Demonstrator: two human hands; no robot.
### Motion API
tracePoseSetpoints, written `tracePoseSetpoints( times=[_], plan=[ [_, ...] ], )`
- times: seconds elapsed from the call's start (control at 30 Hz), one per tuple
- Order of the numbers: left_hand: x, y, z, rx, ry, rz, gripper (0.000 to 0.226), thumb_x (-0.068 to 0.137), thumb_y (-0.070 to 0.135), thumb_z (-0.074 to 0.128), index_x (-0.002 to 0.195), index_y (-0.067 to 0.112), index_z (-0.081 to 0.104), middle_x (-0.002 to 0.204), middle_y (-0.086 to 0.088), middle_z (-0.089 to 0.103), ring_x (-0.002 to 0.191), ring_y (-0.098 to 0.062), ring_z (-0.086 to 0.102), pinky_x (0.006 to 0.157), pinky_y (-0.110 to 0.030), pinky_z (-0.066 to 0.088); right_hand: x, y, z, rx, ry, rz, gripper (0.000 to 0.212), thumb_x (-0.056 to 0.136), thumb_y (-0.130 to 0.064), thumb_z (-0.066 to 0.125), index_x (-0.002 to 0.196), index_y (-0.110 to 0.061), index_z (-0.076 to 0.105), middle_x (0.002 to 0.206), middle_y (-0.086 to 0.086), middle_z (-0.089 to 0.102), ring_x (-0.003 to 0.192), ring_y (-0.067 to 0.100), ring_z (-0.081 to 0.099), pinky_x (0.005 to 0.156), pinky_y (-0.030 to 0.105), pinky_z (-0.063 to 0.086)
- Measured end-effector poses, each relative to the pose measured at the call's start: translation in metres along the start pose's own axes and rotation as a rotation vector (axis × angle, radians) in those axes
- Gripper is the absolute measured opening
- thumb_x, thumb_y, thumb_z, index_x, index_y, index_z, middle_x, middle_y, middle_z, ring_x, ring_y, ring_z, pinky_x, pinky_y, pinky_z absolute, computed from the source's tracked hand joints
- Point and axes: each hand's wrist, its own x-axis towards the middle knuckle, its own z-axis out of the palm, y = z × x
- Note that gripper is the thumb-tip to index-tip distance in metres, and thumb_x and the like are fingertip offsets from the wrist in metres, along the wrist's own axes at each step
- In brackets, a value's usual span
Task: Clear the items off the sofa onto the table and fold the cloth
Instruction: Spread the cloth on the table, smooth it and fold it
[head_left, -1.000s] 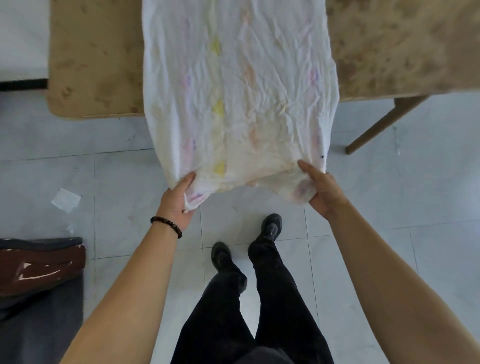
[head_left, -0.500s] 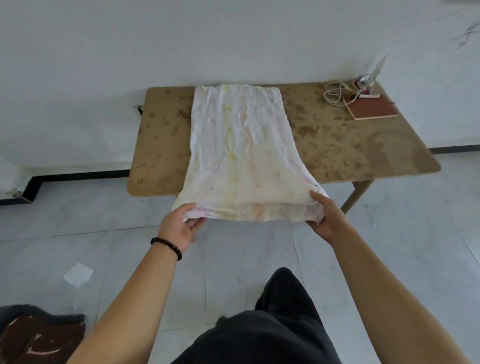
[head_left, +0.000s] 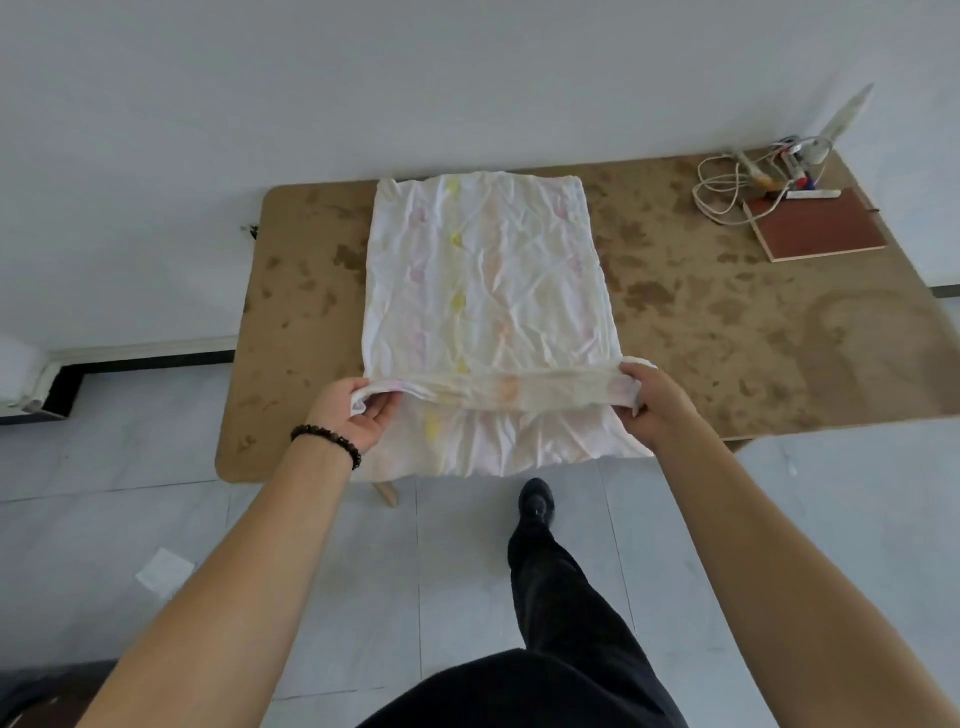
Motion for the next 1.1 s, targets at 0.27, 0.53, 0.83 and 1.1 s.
tracePoseSetpoints(
  times=[0.27, 0.53, 0.83, 1.1],
  plan=[
    [0.077, 0.018, 0.078, 0.455, 0.084, 0.261, 0.077, 0.089, 0.059, 0.055, 0.150, 0.020, 0.030, 0.148, -0.002, 0.038, 0.135, -0.023, 0.041, 0.104, -0.042, 0.044, 0.099, -0.049, 0.066, -0.103, -0.077, -0.004, 0.062, 0.094, -0.042, 0.060, 0.147, -0.020, 0.035, 0.136, 0.013, 0.050, 0.111, 0.025, 0.063, 0.094, 0.042, 0.055],
    [0.128, -0.028, 0.062, 2.041, -0.041, 0.713, 0.048, 0.102, 0.040, 0.034, 0.145, 0.019, 0.039, 0.161, -0.005, 0.019, 0.149, -0.024, 0.011, 0.118, -0.046, 0.014, 0.101, 0.018, 0.065, -1.465, -0.171, -0.861, 0.041, 0.103, -0.024, 0.044, 0.144, -0.018, 0.043, 0.156, 0.011, 0.033, 0.143, 0.029, 0.032, 0.112, 0.043, 0.034],
    [0.145, 0.006, 0.058, 2.165, 0.002, 1.000, 0.028, 0.096, 0.039, 0.053, 0.102, 0.016, 0.068, 0.105, -0.006, 0.058, 0.102, -0.029, 0.050, 0.086, -0.040, 0.034, 0.136, -0.007, 0.071, -1.908, 0.136, -0.918, 0.032, 0.100, -0.020, 0.048, 0.129, -0.015, 0.059, 0.120, 0.011, 0.060, 0.127, 0.035, 0.045, 0.119, 0.051, 0.011],
    [0.151, 0.035, 0.070, 1.920, 0.117, 1.132, 0.015, 0.095, 0.025, 0.059, 0.095, 0.014, 0.069, 0.086, -0.006, 0.058, 0.082, -0.031, 0.055, 0.069, -0.039, 0.041, 0.150, -0.037, 0.082, -1.706, 0.233, -1.202, 0.023, 0.099, -0.013, 0.053, 0.115, -0.011, 0.069, 0.089, 0.014, 0.058, 0.083, 0.035, 0.058, 0.102, 0.050, 0.037]
  ],
)
